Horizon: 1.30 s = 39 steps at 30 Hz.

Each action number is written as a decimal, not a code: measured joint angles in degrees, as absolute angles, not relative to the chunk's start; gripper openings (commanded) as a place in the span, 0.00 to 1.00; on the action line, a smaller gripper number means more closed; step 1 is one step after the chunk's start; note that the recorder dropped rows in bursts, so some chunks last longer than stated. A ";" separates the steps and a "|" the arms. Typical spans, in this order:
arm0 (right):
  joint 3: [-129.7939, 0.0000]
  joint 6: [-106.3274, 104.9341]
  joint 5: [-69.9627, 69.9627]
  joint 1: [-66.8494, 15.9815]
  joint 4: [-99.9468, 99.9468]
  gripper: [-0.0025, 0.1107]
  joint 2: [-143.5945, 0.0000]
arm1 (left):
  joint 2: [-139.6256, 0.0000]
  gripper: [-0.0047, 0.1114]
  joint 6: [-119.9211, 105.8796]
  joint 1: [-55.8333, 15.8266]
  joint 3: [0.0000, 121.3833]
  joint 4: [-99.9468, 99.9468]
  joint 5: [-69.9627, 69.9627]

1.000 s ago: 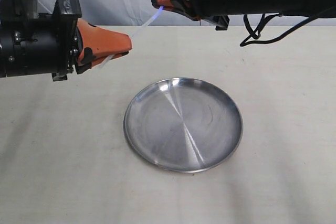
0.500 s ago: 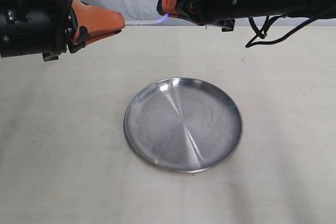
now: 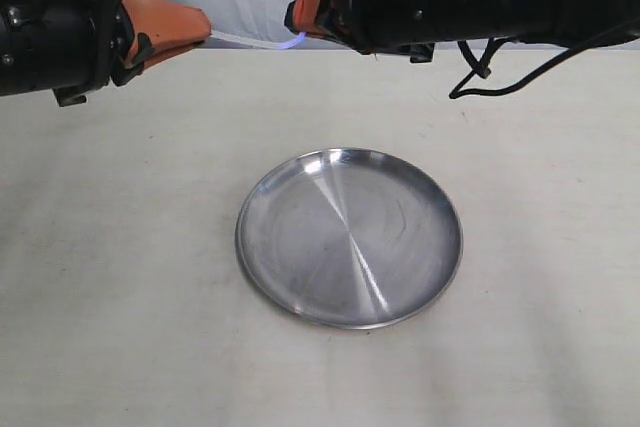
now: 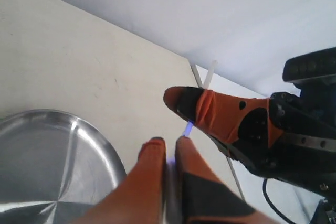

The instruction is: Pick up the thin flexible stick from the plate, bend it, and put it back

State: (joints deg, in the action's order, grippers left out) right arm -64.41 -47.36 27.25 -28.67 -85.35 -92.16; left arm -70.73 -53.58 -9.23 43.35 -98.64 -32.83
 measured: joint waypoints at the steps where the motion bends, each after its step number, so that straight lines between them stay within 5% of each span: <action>1: -64.41 -47.51 25.22 -30.22 -85.33 0.01 -92.16 | -70.62 0.04 -53.58 -9.23 43.35 -98.89 -31.72; 39: -64.07 -56.78 38.04 -35.13 -97.64 0.01 -92.06 | -70.62 0.04 -56.98 -8.73 43.56 -100.47 -27.36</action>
